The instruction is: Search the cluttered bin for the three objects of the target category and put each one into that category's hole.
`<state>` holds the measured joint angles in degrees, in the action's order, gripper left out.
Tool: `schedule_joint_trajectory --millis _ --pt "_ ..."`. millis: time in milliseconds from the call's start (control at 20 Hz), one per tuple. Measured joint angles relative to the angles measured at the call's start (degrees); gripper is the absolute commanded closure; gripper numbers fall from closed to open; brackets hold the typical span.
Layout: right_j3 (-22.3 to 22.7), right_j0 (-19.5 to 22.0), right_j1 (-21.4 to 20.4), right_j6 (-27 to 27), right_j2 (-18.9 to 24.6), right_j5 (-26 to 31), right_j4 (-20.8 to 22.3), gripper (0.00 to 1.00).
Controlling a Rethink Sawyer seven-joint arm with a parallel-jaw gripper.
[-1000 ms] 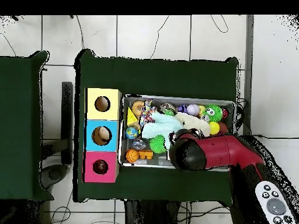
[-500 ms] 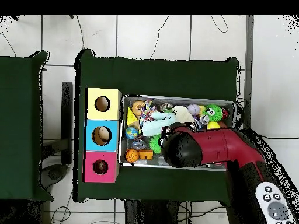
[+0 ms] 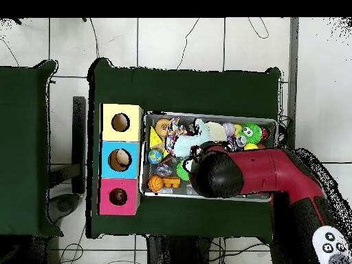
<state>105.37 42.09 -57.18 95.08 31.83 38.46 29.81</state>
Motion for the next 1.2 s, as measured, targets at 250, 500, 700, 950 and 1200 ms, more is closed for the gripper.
schedule_joint_trajectory --millis 250,500,700,950,1200 --pt "0.14 2.38 -2.59 -0.01 1.59 2.87 -1.94 1.00" --pt "0.15 3.47 -4.07 -0.01 2.68 4.82 -2.88 1.00" --pt "0.18 4.01 -5.17 -0.01 3.34 6.48 -3.69 1.00" --pt "0.22 4.98 -6.46 -0.01 4.54 8.56 -4.93 1.00" --pt "0.43 5.98 -8.01 -0.01 5.76 10.21 -5.65 1.00"
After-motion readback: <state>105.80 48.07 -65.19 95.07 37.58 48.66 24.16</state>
